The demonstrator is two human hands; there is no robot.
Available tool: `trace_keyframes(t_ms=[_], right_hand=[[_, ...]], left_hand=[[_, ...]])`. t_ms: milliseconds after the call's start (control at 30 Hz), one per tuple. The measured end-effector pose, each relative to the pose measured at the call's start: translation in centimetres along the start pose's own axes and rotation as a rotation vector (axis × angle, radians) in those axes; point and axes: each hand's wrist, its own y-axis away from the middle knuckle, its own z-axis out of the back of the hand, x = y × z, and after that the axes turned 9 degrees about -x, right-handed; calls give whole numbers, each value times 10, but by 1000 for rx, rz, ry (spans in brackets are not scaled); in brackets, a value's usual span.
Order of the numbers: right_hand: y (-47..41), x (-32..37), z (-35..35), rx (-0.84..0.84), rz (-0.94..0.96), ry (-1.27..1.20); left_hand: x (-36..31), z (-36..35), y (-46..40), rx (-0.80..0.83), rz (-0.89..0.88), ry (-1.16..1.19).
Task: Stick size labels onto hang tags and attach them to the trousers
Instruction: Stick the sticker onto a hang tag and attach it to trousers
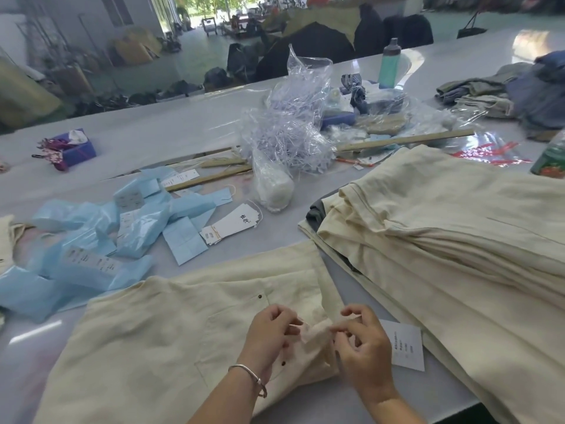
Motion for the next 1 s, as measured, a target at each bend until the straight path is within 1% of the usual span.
trace_keyframes(t_ms=[67,167,267,433,500,533,567,600,667,700,733,767,833,867,900,933,1000], right_hand=[[-7,-16,9,58,-74,61],[-14,-27,18,225,-64,169],[-18,-29,21,279,-23,217],[-25,-29,22,381,18,308],[-31,-28,25,450,-22,440],[-35,-23,27,466,-10,515],[-40,-16,29,445,48,564],[-43,-10,31,368,152,570],[-44,-7,36,130,410,541],[-41,-5,39,9,510,531],[-38,-6,40,-70,575,525],[-35,-6,42,-125,619,533],[-27,-8,43,-127,657,539],[-22,-10,43,-85,654,529],[-14,-11,41,-9,634,499],[-7,-12,40,87,564,452],[6,-14,38,230,303,336]], left_hand=[[-5,-2,-1,32,-23,-13],[-9,-7,0,91,-45,11],[-8,-16,2,139,-61,27],[-2,-26,6,183,-144,-56],[-1,-28,6,196,-159,-76],[-1,-28,6,201,-165,-81],[-2,-29,7,204,-174,-86],[-3,-29,7,205,-186,-94],[-6,-28,7,203,-213,-109],[-7,-27,6,198,-225,-112],[-9,-27,6,191,-234,-113],[-10,-26,6,183,-244,-115],[-12,-24,5,173,-259,-119],[-12,-24,5,172,-264,-119],[-12,-24,5,174,-267,-120],[-12,-24,5,179,-267,-122],[-11,-25,6,196,-258,-122]])
